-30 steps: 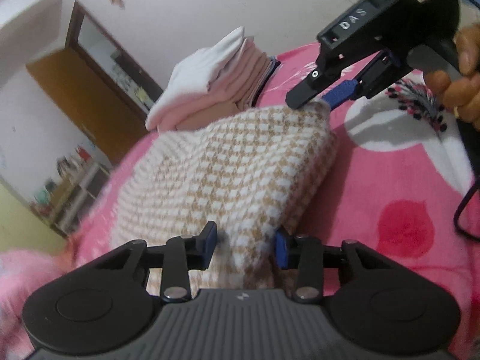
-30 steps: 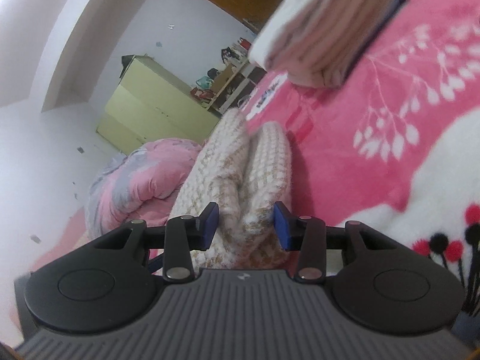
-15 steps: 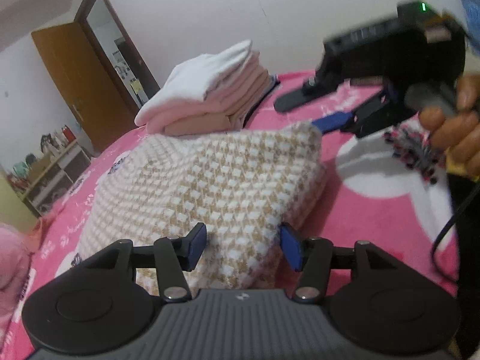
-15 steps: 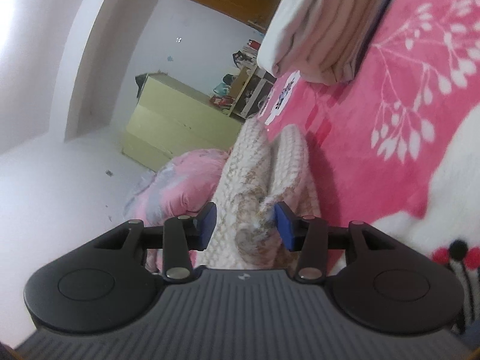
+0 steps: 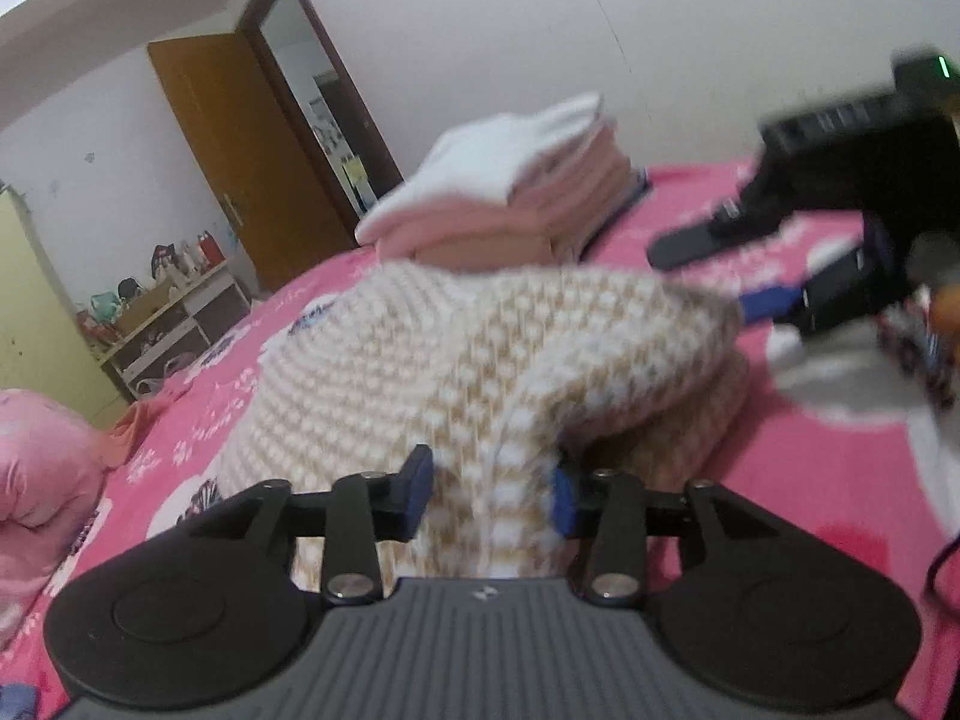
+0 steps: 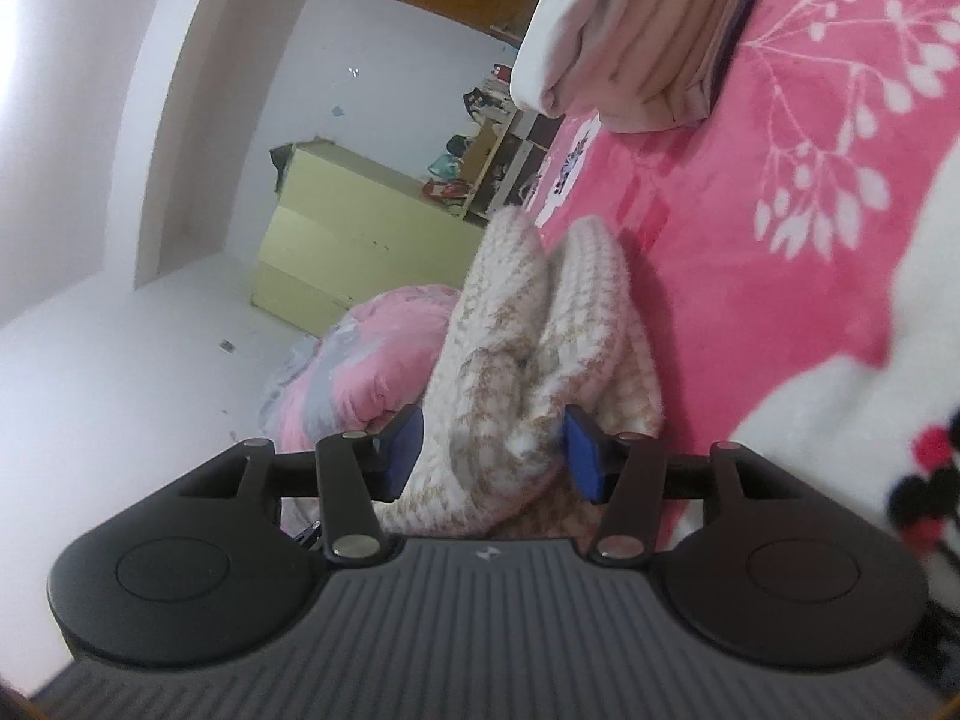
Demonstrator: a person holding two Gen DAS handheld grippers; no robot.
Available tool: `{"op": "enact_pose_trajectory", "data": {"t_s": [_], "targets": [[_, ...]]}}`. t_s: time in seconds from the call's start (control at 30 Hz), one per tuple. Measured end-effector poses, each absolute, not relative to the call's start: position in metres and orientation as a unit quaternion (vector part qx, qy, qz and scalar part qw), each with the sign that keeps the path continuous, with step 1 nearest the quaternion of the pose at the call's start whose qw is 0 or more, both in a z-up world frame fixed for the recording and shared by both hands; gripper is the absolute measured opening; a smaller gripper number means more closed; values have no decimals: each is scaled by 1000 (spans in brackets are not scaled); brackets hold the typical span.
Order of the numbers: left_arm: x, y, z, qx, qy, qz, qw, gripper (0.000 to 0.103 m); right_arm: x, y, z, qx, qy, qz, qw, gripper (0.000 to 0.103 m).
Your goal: Fold clothes
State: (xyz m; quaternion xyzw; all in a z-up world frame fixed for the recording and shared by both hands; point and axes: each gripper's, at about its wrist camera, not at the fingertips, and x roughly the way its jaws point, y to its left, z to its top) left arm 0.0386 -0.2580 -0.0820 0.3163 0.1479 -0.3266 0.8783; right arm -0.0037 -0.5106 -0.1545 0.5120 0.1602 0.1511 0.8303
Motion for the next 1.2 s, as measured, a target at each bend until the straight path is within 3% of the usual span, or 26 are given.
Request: {"op": "enact_pose_trajectory", "data": {"t_s": [0.2,0.33,1.2], "targets": [[24,-253,-98,358,132,-306,872,63,-12,-520,-159,524,147,145,826,51],[16,-259,-113,377,117,-284,874,65,-19,-518,-165,533,152,148,819,51],[23,-340,-110,336,80,-347,872,62,-23,-513,-154,506,152,109,842,53]]}}
